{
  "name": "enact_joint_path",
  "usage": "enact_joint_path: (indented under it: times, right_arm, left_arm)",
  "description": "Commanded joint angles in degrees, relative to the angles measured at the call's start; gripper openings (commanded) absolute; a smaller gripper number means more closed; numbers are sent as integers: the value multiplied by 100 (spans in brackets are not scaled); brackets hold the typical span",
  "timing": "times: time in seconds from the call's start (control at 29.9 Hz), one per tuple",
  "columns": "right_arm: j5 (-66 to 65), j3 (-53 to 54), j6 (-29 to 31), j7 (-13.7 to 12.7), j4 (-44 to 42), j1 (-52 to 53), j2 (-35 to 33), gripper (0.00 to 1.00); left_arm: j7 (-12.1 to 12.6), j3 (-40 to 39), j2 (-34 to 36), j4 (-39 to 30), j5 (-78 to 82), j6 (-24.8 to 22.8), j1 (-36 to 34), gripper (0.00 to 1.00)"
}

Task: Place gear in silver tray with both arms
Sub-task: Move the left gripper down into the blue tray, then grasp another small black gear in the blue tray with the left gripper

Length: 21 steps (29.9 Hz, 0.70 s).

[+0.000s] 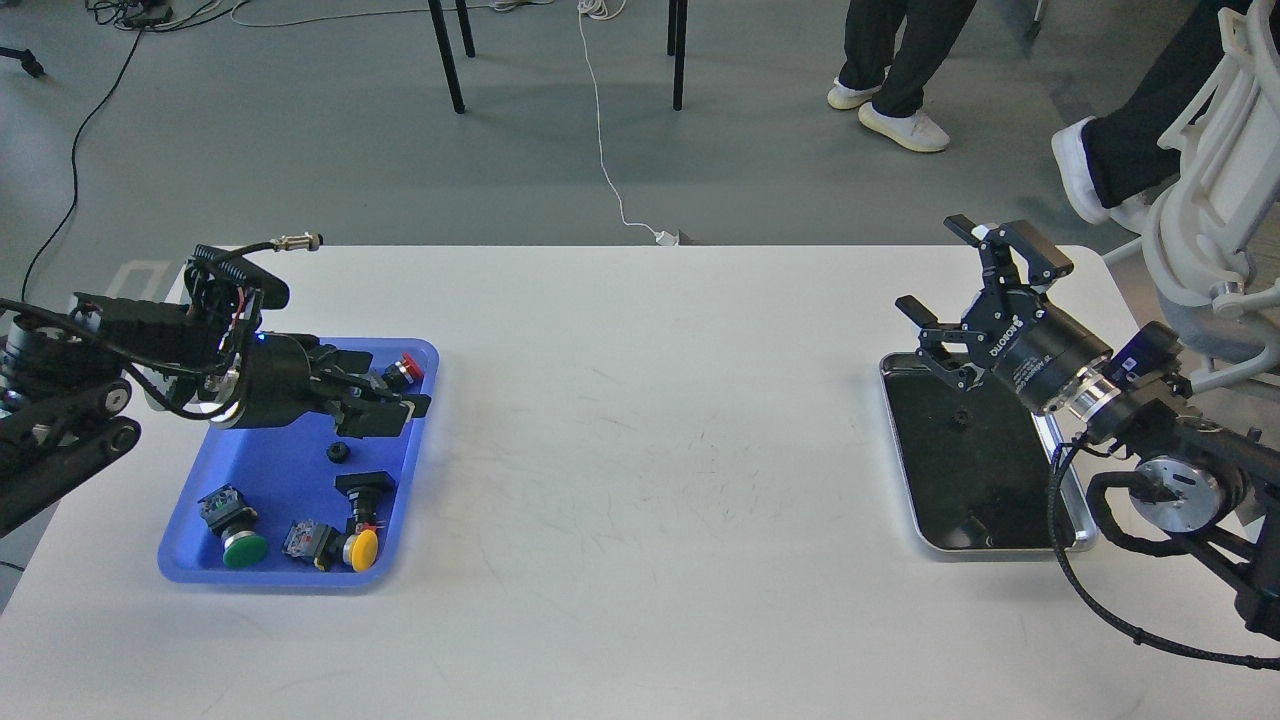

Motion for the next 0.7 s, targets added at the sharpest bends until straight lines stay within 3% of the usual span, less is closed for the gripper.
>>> enact_joint_path:
  times: [0.0,0.1,0.3,0.67]
  right_arm:
    - [-5,2,0,-1,6,5,-5,97]
    - [-5,2,0,-1,6,-4,-31,97]
    - [-5,28,0,-1,15,-4,-58,97]
    - [-5,46,0,-1,6,-13,-49,97]
  left_arm:
    - [321,49,-25,38,-412,-35,30,98]
    - [489,49,-52,292,-412,-35,57,98]
    - [515,471,-43,477,-35,-35,30,96]
    - [507,506,-157,899,194,-35,57,94]
